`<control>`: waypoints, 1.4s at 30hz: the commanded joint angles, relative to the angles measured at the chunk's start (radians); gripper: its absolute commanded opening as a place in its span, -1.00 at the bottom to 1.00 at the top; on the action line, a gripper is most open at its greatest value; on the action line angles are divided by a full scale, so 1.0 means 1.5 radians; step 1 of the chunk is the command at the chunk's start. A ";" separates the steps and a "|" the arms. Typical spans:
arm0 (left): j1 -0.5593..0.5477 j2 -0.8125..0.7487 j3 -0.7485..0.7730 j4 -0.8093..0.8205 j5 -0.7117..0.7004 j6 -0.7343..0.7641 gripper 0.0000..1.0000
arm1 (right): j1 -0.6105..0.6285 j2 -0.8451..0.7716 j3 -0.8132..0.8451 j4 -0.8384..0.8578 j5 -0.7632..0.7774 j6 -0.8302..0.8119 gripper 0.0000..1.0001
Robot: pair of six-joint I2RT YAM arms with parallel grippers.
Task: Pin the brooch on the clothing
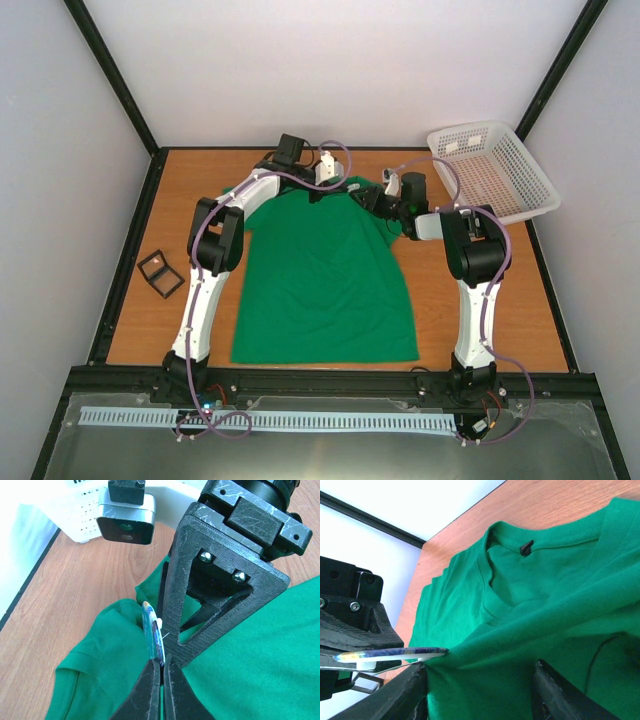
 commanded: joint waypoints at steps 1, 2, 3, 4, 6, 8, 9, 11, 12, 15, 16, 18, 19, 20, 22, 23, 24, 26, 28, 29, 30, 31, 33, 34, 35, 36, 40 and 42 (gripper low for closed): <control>-0.015 -0.023 0.020 -0.070 0.027 0.030 -0.99 | -0.011 -0.012 0.038 0.036 0.040 0.032 0.07; -0.017 -0.023 0.020 -0.074 0.019 0.036 -0.99 | -0.012 -0.013 0.041 0.031 0.035 0.034 0.07; -0.018 -0.023 0.020 -0.077 0.014 0.039 -0.99 | -0.012 -0.013 0.047 0.019 0.031 0.036 0.07; -0.019 -0.023 0.020 -0.078 0.012 0.041 -0.99 | -0.012 -0.014 0.051 0.015 0.028 0.043 0.07; -0.020 -0.024 0.019 -0.080 0.007 0.045 -0.99 | -0.012 -0.014 0.057 0.005 0.016 0.050 0.06; -0.024 -0.024 0.018 -0.083 -0.008 0.049 -0.99 | -0.014 -0.018 0.063 -0.009 0.013 0.053 0.07; -0.026 -0.025 0.020 -0.087 -0.013 0.052 -0.99 | -0.015 -0.019 0.064 -0.008 0.008 0.058 0.07; -0.027 -0.025 0.020 -0.091 -0.014 0.056 -0.99 | -0.016 -0.020 0.066 -0.009 0.006 0.061 0.07; -0.027 -0.026 0.020 -0.092 -0.012 0.057 -0.99 | -0.017 -0.019 0.068 -0.014 0.009 0.061 0.07; -0.026 -0.035 0.011 -0.085 -0.005 0.054 -0.99 | -0.019 -0.009 0.072 -0.019 0.010 0.071 0.06; -0.027 -0.038 0.008 -0.082 -0.002 0.055 -0.99 | -0.020 -0.006 0.073 -0.017 0.008 0.075 0.06; -0.027 -0.044 0.000 -0.077 0.003 0.055 -0.99 | -0.020 -0.001 0.076 -0.018 0.006 0.076 0.06; -0.027 -0.046 0.000 -0.077 0.005 0.057 -0.98 | -0.020 0.000 0.077 -0.018 0.007 0.077 0.06; -0.027 -0.046 -0.002 -0.077 0.005 0.057 -0.99 | -0.021 0.000 0.077 -0.019 0.006 0.076 0.06; -0.027 -0.046 -0.003 -0.078 0.002 0.059 -0.99 | -0.022 0.001 0.077 -0.019 0.005 0.079 0.06; -0.027 -0.045 -0.003 -0.077 0.001 0.056 -0.99 | -0.024 -0.001 0.071 -0.011 0.009 0.084 0.06; -0.026 -0.046 -0.003 -0.074 -0.001 0.053 -0.99 | -0.024 -0.004 0.064 -0.003 0.014 0.090 0.05; -0.027 -0.048 -0.012 -0.058 -0.009 0.046 -0.98 | -0.026 -0.012 0.042 0.024 0.026 0.103 0.06; -0.026 -0.058 -0.033 -0.030 -0.026 0.040 -0.99 | -0.028 -0.022 0.023 0.042 0.037 0.114 0.07; -0.027 -0.064 -0.048 -0.010 -0.036 0.037 -0.99 | -0.030 -0.025 0.015 0.049 0.039 0.118 0.08; -0.027 -0.072 -0.066 0.009 -0.046 0.035 -0.99 | -0.031 -0.028 0.006 0.059 0.041 0.122 0.10; -0.027 -0.080 -0.083 0.031 -0.057 0.034 -0.99 | -0.033 -0.029 0.002 0.065 0.041 0.126 0.11; -0.027 -0.093 -0.107 0.055 -0.071 0.035 -0.99 | -0.036 -0.029 -0.001 0.070 0.038 0.130 0.14; -0.026 -0.094 -0.110 0.058 -0.074 0.038 -0.99 | -0.038 -0.029 -0.004 0.072 0.039 0.131 0.14; -0.025 -0.095 -0.109 0.059 -0.077 0.039 -0.99 | -0.039 -0.029 -0.005 0.077 0.038 0.134 0.14; -0.026 -0.095 -0.108 0.058 -0.077 0.039 -0.99 | -0.040 -0.028 -0.006 0.079 0.036 0.136 0.15; -0.026 -0.092 -0.107 0.064 -0.076 0.031 -0.98 | -0.040 -0.037 -0.013 0.070 0.026 0.126 0.15; -0.025 -0.091 -0.108 0.068 -0.076 0.031 -0.99 | -0.040 -0.054 -0.026 0.056 0.027 0.103 0.15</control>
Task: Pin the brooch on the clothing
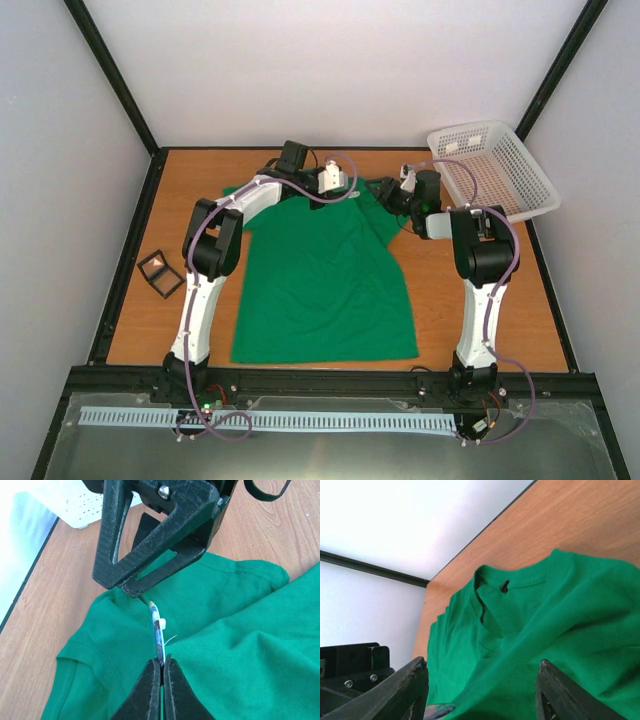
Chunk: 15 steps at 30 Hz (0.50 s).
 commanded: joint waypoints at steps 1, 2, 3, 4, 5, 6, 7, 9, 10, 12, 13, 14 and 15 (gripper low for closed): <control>-0.005 -0.022 0.004 0.013 0.019 0.000 -0.99 | 0.003 -0.055 -0.021 0.007 0.005 -0.040 0.16; -0.005 -0.020 0.007 0.009 0.019 0.000 -0.98 | 0.003 -0.064 -0.025 -0.007 -0.005 -0.068 0.16; -0.005 -0.018 0.013 0.003 0.022 -0.001 -0.98 | 0.003 -0.074 -0.030 -0.014 -0.015 -0.100 0.20; -0.002 -0.015 0.021 -0.005 0.032 -0.004 -0.99 | 0.003 -0.083 -0.037 -0.014 -0.028 -0.135 0.24; 0.002 -0.013 0.028 -0.011 0.046 -0.009 -0.98 | 0.003 -0.089 -0.041 -0.026 -0.040 -0.170 0.26; 0.007 -0.010 0.035 -0.015 0.064 -0.015 -0.99 | 0.003 -0.095 -0.043 -0.045 -0.046 -0.205 0.28; 0.011 -0.007 0.042 -0.020 0.075 -0.021 -0.99 | 0.003 -0.101 -0.051 -0.052 -0.050 -0.238 0.31; 0.016 -0.001 0.053 -0.032 0.088 -0.022 -0.99 | 0.003 -0.112 -0.069 -0.054 -0.055 -0.280 0.35; 0.017 0.002 0.059 -0.037 0.091 -0.022 -0.99 | 0.003 -0.112 -0.073 -0.054 -0.063 -0.295 0.35; 0.018 0.010 0.072 -0.048 0.102 -0.021 -0.99 | 0.004 -0.102 -0.073 -0.042 -0.086 -0.304 0.29; 0.018 0.014 0.079 -0.055 0.106 -0.021 -0.99 | 0.004 -0.094 -0.072 -0.035 -0.098 -0.303 0.22; 0.019 0.019 0.088 -0.062 0.111 -0.021 -0.99 | 0.004 -0.088 -0.071 -0.028 -0.107 -0.302 0.16; 0.019 0.024 0.094 -0.069 0.112 -0.021 -0.99 | 0.005 -0.085 -0.073 -0.019 -0.116 -0.302 0.11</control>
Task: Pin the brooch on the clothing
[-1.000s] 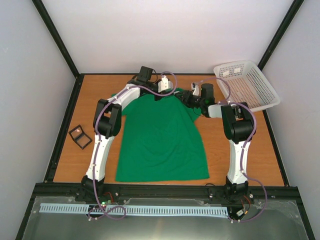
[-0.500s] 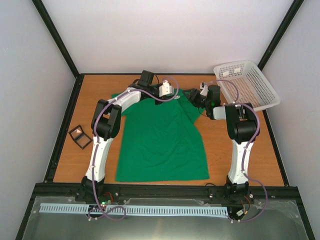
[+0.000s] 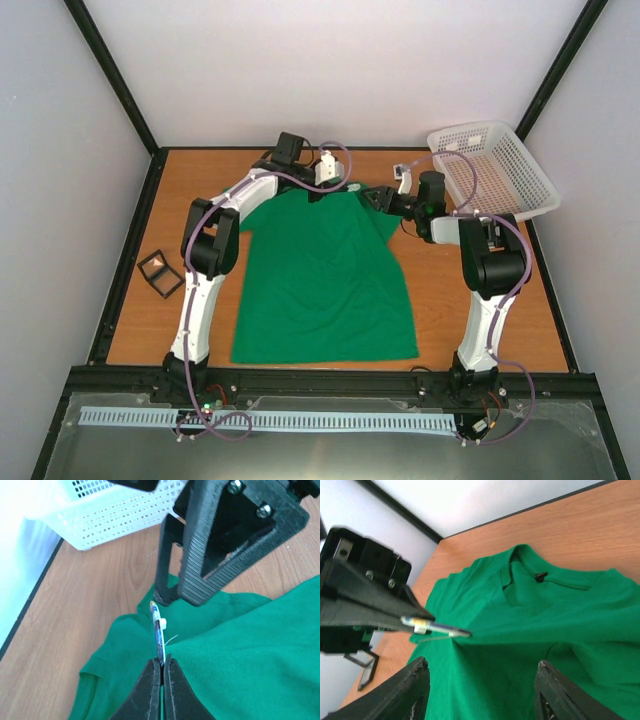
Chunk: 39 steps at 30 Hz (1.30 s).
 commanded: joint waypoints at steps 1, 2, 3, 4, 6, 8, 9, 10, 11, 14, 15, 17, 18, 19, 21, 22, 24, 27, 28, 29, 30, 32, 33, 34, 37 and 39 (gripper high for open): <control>0.005 0.025 0.056 -0.038 0.052 -0.004 -0.99 | 0.003 0.014 -0.008 0.029 -0.056 -0.053 0.05; 0.005 0.027 0.057 -0.040 0.052 -0.003 -0.98 | 0.004 0.017 -0.008 0.037 -0.061 -0.050 0.00; 0.006 0.029 0.058 -0.042 0.051 -0.004 -0.99 | 0.006 0.022 -0.005 0.042 -0.068 -0.048 -0.04; 0.005 0.029 0.059 -0.041 0.051 -0.004 -0.99 | 0.007 0.027 -0.002 0.047 -0.075 -0.045 -0.04; 0.006 0.030 0.059 -0.042 0.055 -0.005 -0.98 | 0.012 0.038 0.008 0.054 -0.081 -0.042 -0.03; 0.007 0.030 0.060 -0.044 0.058 -0.006 -0.99 | 0.018 0.051 0.028 0.033 -0.079 -0.049 0.01; 0.007 0.029 0.062 -0.044 0.059 -0.006 -0.99 | 0.021 0.055 0.033 0.030 -0.081 -0.051 0.02; 0.006 0.030 0.062 -0.045 0.058 -0.007 -0.99 | 0.023 0.057 0.034 0.029 -0.077 -0.052 0.04; 0.006 0.029 0.061 -0.047 0.058 -0.005 -0.99 | 0.025 0.059 0.037 0.029 -0.073 -0.052 0.04; 0.006 0.030 0.062 -0.049 0.058 -0.005 -0.99 | 0.028 0.071 0.051 0.031 -0.074 -0.042 0.04; 0.006 0.029 0.062 -0.049 0.058 -0.004 -0.98 | 0.028 0.075 0.055 0.031 -0.074 -0.041 0.03; 0.006 0.029 0.062 -0.049 0.058 -0.005 -0.99 | 0.030 0.083 0.064 0.029 -0.074 -0.037 -0.01; 0.007 0.029 0.062 -0.050 0.059 -0.005 -0.99 | 0.030 0.086 0.068 0.030 -0.077 -0.034 -0.07; 0.006 0.029 0.062 -0.049 0.058 -0.005 -0.99 | 0.031 0.088 0.069 0.032 -0.080 -0.033 -0.10; 0.006 0.028 0.062 -0.049 0.058 -0.004 -0.99 | 0.031 0.090 0.065 0.037 -0.074 -0.029 -0.10; 0.006 0.027 0.062 -0.050 0.058 -0.004 -0.99 | 0.031 0.092 0.064 0.038 -0.073 -0.026 -0.10; 0.006 0.029 0.061 -0.050 0.058 -0.004 -0.98 | 0.031 0.096 0.064 0.037 -0.067 -0.022 -0.10; 0.006 0.029 0.061 -0.051 0.060 -0.003 -0.99 | 0.031 0.105 0.063 0.052 -0.063 -0.011 -0.11; 0.006 0.030 0.061 -0.052 0.060 -0.002 -0.99 | 0.030 0.109 0.064 0.060 -0.065 -0.004 -0.11; 0.006 0.029 0.061 -0.052 0.061 -0.002 -0.99 | 0.031 0.111 0.066 0.067 -0.066 0.004 -0.11; 0.006 0.029 0.060 -0.051 0.061 -0.002 -0.99 | 0.031 0.115 0.068 0.072 -0.065 0.010 -0.11; 0.006 0.029 0.061 -0.050 0.066 -0.003 -0.99 | 0.031 0.123 0.074 0.088 -0.068 0.028 -0.11; 0.006 0.030 0.061 -0.051 0.068 -0.004 -0.99 | 0.031 0.126 0.074 0.106 -0.071 0.042 -0.10; 0.007 0.030 0.061 -0.051 0.070 -0.004 -0.99 | 0.031 0.127 0.072 0.127 -0.072 0.059 -0.09; 0.006 0.029 0.062 -0.051 0.071 -0.003 -0.99 | 0.031 0.136 0.070 0.172 -0.074 0.100 -0.06; 0.006 0.029 0.062 -0.054 0.070 -0.002 -0.99 | 0.031 0.139 0.070 0.191 -0.073 0.118 -0.04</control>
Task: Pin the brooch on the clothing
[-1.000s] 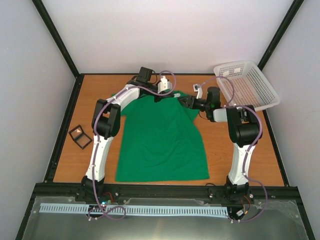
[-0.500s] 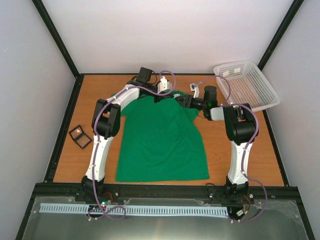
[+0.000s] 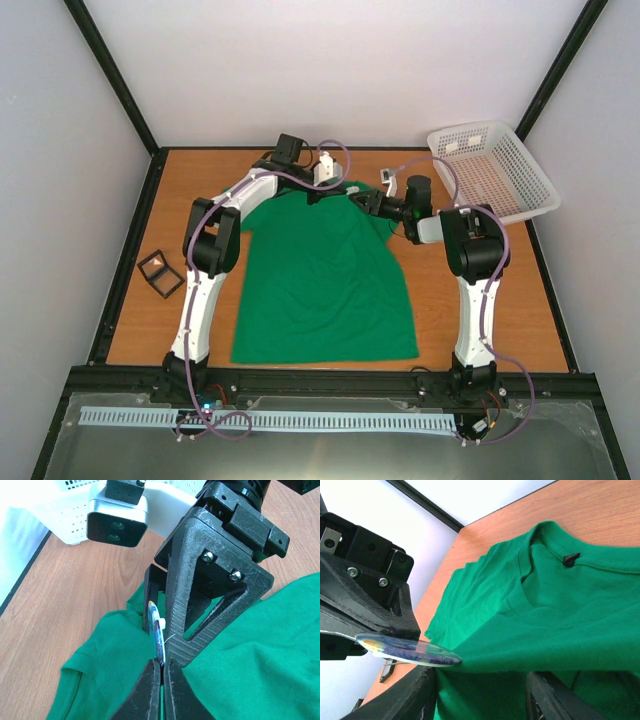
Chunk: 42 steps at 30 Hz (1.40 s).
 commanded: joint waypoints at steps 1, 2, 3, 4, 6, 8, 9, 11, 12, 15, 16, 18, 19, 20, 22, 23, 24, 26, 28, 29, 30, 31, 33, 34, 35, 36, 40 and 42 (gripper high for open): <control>0.002 0.003 0.032 -0.019 0.035 0.005 -0.99 | 0.003 0.016 0.013 0.096 0.005 0.065 -0.03; 0.002 0.003 0.033 -0.019 0.034 0.006 -0.99 | 0.004 0.019 0.014 0.105 0.005 0.076 -0.03; 0.002 0.002 0.032 -0.020 0.034 0.006 -0.99 | 0.004 0.023 0.014 0.115 0.008 0.088 -0.03; 0.002 0.002 0.032 -0.021 0.036 0.006 -0.99 | 0.004 0.027 0.016 0.122 0.010 0.099 -0.02; 0.002 0.003 0.034 -0.020 0.041 0.005 -0.99 | 0.004 0.036 0.019 0.142 0.010 0.122 -0.01; 0.002 0.004 0.035 -0.021 0.046 0.005 -0.99 | 0.004 0.040 0.018 0.164 0.013 0.143 0.00; 0.001 0.005 0.036 -0.023 0.049 0.007 -0.99 | 0.004 0.041 0.018 0.172 0.015 0.152 0.00; 0.001 0.005 0.037 -0.027 0.054 0.011 -0.98 | 0.004 0.042 0.018 0.176 0.024 0.167 -0.01; 0.001 0.005 0.037 -0.029 0.054 0.013 -0.99 | 0.004 0.043 0.019 0.176 0.026 0.176 -0.01; 0.000 0.006 0.038 -0.038 0.048 0.021 -0.99 | 0.003 0.047 0.019 0.187 0.033 0.202 -0.02; 0.000 0.007 0.039 -0.043 0.046 0.024 -0.99 | 0.002 0.047 0.020 0.193 0.032 0.213 -0.02; 0.000 0.007 0.040 -0.052 0.047 0.030 -0.99 | 0.002 0.047 0.018 0.203 0.035 0.225 -0.02; 0.000 0.007 0.040 -0.057 0.048 0.033 -0.99 | 0.001 0.046 0.018 0.199 0.038 0.227 -0.02; 0.000 0.007 0.040 -0.060 0.048 0.035 -0.98 | 0.000 0.046 0.018 0.193 0.041 0.230 -0.02; -0.002 0.008 0.041 -0.068 0.043 0.042 -0.99 | -0.002 0.050 0.018 0.204 0.044 0.250 -0.02; -0.003 0.010 0.044 -0.073 0.039 0.045 -0.98 | -0.004 0.053 0.018 0.212 0.044 0.263 -0.02; -0.003 0.012 0.048 -0.080 0.038 0.050 -0.99 | -0.005 0.055 0.017 0.221 0.045 0.273 -0.03; -0.005 0.018 0.059 -0.098 0.036 0.057 -0.99 | -0.006 0.055 0.018 0.223 0.049 0.284 -0.03; -0.008 0.023 0.070 -0.118 0.030 0.071 -0.99 | -0.007 0.054 0.023 0.216 0.046 0.289 -0.03; -0.010 0.026 0.075 -0.126 0.025 0.074 -0.99 | -0.006 0.053 0.029 0.199 0.043 0.286 -0.03; -0.011 0.028 0.079 -0.134 0.021 0.080 -0.99 | -0.007 0.052 0.031 0.188 0.041 0.284 -0.04; -0.012 0.029 0.081 -0.139 0.020 0.083 -0.99 | -0.008 0.051 0.031 0.188 0.041 0.284 -0.03; -0.014 0.029 0.082 -0.145 0.014 0.089 -0.99 | -0.009 0.051 0.031 0.188 0.039 0.291 -0.03; -0.015 0.030 0.080 -0.148 0.008 0.092 -0.99 | -0.009 0.052 0.032 0.189 0.038 0.298 -0.03; -0.017 0.029 0.081 -0.154 0.002 0.097 -0.99 | -0.010 0.053 0.033 0.188 0.037 0.306 -0.03; -0.019 0.030 0.080 -0.157 -0.003 0.102 -0.99 | -0.011 0.055 0.036 0.185 0.035 0.314 -0.03; -0.024 0.026 0.072 -0.170 -0.015 0.125 -0.99 | -0.014 0.067 0.065 0.141 0.011 0.321 -0.04; -0.030 0.023 0.065 -0.170 -0.030 0.134 -0.98 | -0.017 0.067 0.068 0.127 0.005 0.323 -0.04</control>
